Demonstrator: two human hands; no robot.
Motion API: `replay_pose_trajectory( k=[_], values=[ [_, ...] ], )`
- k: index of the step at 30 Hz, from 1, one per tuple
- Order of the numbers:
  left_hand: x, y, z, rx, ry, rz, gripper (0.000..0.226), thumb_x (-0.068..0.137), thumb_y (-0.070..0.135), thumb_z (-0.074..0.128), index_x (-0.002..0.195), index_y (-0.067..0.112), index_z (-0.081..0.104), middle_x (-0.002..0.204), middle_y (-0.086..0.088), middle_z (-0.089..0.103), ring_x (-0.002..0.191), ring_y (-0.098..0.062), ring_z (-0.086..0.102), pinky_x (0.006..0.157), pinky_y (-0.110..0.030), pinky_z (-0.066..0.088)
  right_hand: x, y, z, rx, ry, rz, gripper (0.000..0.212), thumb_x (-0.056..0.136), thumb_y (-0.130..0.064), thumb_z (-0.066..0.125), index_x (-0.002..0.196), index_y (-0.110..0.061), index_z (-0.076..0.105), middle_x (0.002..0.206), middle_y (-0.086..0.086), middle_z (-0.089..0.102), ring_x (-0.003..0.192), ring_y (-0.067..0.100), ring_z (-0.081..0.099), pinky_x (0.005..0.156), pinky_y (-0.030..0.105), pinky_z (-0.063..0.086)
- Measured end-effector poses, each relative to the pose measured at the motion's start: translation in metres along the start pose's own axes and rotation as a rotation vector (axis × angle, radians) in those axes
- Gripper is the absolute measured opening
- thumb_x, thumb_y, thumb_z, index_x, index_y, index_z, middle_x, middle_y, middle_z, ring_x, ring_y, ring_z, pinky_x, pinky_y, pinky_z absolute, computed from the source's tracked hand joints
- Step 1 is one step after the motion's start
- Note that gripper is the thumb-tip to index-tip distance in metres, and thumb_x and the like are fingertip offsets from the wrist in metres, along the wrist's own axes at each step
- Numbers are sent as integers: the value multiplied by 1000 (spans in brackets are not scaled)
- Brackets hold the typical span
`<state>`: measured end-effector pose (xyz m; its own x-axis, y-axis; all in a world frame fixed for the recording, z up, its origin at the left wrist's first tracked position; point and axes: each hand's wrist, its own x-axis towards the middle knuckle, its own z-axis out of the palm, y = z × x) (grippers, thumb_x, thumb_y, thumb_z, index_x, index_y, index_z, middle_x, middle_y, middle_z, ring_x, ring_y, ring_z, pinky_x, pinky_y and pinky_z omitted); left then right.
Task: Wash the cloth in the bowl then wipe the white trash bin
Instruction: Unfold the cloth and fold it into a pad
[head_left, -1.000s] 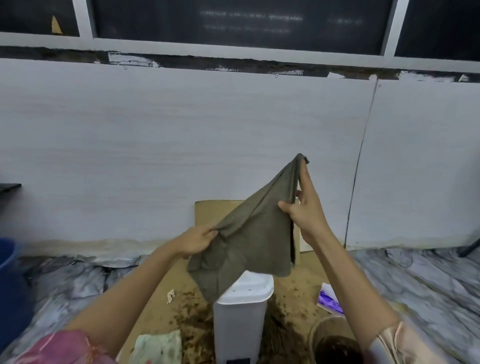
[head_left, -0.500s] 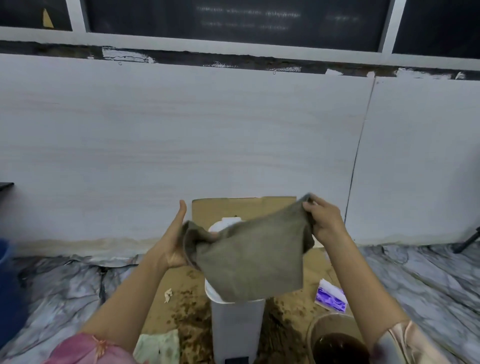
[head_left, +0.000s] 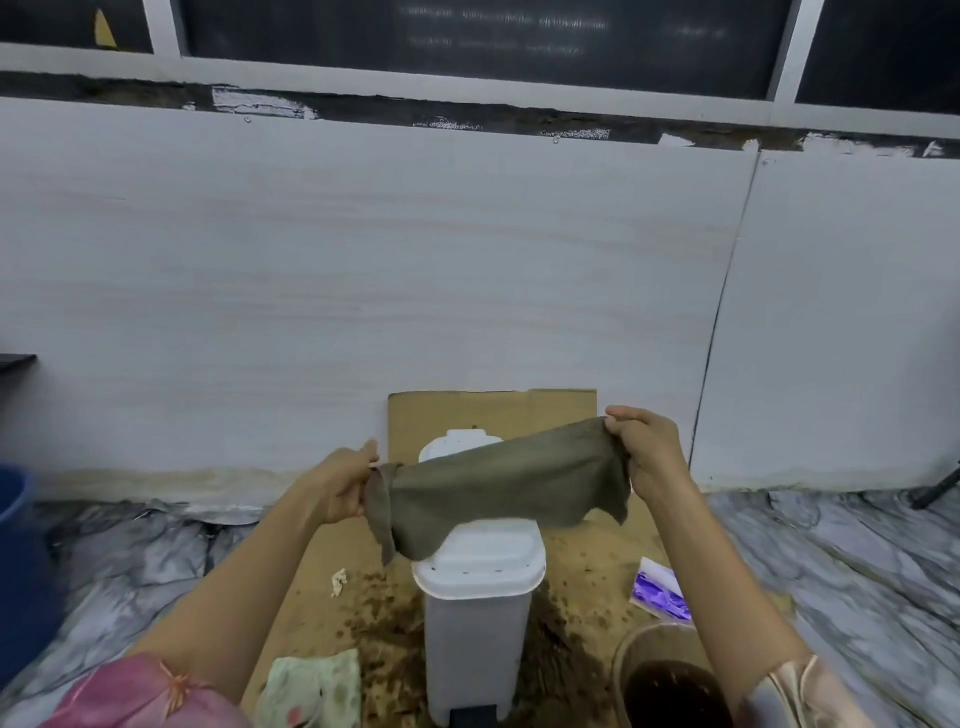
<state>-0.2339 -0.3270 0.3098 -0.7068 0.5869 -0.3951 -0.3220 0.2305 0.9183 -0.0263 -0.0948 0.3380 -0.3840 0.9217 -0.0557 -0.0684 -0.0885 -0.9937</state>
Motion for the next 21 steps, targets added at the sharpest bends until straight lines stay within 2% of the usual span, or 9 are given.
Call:
replay_pose_trajectory(
  k=[1,3,5,6,8,10,13,17,21],
  values=[
    [-5,2,1,-47,-59,-27,65,95,50,42,138,1,37,125,-20,56,90,-31,61,68,-41,49,0,-1,0,-11,3,-14,19,91,3,54,104,-6,64,118,13,60,108,25,54,81,28,44],
    [-16,6,2,95,-189,-55,83,73,62,67,128,4,47,115,-15,63,98,-30,64,73,-40,52,0,-1,0,-40,12,-38,18,91,1,55,102,-8,65,118,13,60,109,26,55,83,30,45],
    [-15,4,0,439,-189,3,96,51,46,90,126,2,48,114,-9,62,101,-24,64,76,-34,54,-1,-1,-2,-62,31,-56,18,90,2,55,101,-7,66,117,12,61,108,25,54,85,30,44],
    [-11,3,-1,566,-147,35,90,56,32,91,129,5,48,117,-8,59,103,-23,62,77,-31,54,-1,-2,-3,-71,43,-59,19,89,2,55,102,-7,67,116,11,61,107,24,54,84,29,43],
    [-5,3,-6,631,-15,114,50,70,12,78,117,7,61,109,-10,62,93,-20,61,71,-28,53,-1,-2,-8,-81,64,-63,20,88,3,55,100,-7,68,112,9,61,103,22,53,83,29,42],
    [-3,6,-12,603,32,161,18,77,9,66,94,7,73,93,-12,66,79,-20,60,70,-30,53,-1,-3,-11,-82,65,-67,19,86,5,56,97,-7,67,108,10,61,101,23,52,82,31,43],
    [-4,11,-22,540,40,149,22,84,11,58,92,-5,72,82,-16,60,73,-25,55,74,-37,54,2,0,-13,-70,72,-83,20,85,6,55,94,-8,66,108,13,62,101,26,54,79,32,44],
    [-9,11,-25,495,79,139,27,99,7,36,108,-2,61,101,-20,63,79,-32,68,64,-33,60,6,1,-16,-107,156,-147,16,88,-3,55,94,-14,66,106,9,64,95,23,55,79,33,45],
    [-3,12,-24,195,257,285,32,97,12,51,127,4,43,114,-24,52,87,-31,57,74,-38,51,2,2,-16,-172,184,-214,13,90,-5,54,96,-12,64,101,3,62,96,19,54,81,32,43]
  ],
)
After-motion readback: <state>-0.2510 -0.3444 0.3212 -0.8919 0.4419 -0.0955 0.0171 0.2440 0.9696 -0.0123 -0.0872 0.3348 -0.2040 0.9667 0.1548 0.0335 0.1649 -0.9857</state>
